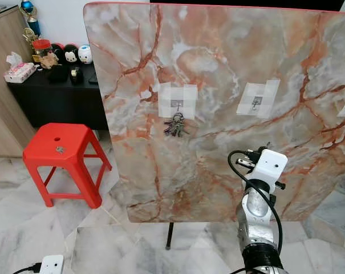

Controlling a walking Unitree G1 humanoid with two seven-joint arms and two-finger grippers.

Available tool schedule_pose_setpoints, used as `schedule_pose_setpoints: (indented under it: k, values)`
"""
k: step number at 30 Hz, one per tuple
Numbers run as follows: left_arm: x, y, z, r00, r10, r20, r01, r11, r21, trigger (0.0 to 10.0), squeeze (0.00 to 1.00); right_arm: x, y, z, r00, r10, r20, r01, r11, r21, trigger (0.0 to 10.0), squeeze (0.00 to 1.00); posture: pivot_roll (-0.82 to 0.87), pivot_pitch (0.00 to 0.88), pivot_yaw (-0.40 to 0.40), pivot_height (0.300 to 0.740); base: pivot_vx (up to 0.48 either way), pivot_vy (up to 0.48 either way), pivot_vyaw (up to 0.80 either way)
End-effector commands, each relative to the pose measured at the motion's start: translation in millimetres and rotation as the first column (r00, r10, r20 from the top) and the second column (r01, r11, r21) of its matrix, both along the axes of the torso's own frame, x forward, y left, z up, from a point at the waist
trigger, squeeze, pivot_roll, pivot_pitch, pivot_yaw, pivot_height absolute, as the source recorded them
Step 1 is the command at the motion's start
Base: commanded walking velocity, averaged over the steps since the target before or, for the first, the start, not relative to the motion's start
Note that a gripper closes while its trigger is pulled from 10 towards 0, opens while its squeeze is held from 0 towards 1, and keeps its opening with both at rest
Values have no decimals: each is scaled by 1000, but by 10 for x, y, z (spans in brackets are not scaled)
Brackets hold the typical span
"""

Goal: Hang keys on a hook

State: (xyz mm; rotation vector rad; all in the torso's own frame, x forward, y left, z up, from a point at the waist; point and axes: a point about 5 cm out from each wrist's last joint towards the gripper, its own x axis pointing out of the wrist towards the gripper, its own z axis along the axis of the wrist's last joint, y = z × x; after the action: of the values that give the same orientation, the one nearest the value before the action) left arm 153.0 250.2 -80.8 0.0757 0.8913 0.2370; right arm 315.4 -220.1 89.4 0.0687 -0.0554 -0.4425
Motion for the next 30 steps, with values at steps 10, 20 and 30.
schedule_pose_setpoints:
  k: [10, 20, 30]
  values:
    - [-55, -19, -27, 1000, 24, -7, -24, 1000, -8, 10000, 0, -4, -46, 92, 998, -38, 47, 37, 999, 15, 10000, 0, 127, 0, -64, 740, 276, 0, 0]
    - [-114, 1, -40, 999, 39, -9, -39, 999, -11, 10000, 0, -2, -45, 116, 997, -44, 58, 43, 999, 17, 10000, 0, 129, 0, -69, 740, 315, 0, 0]
    - [-93, 10, -31, 999, 45, -5, -45, 999, -14, 10000, 0, -52, -24, 91, 996, -67, 59, 65, 998, 27, 10000, 0, 129, 0, -70, 740, 0, 0, 0]
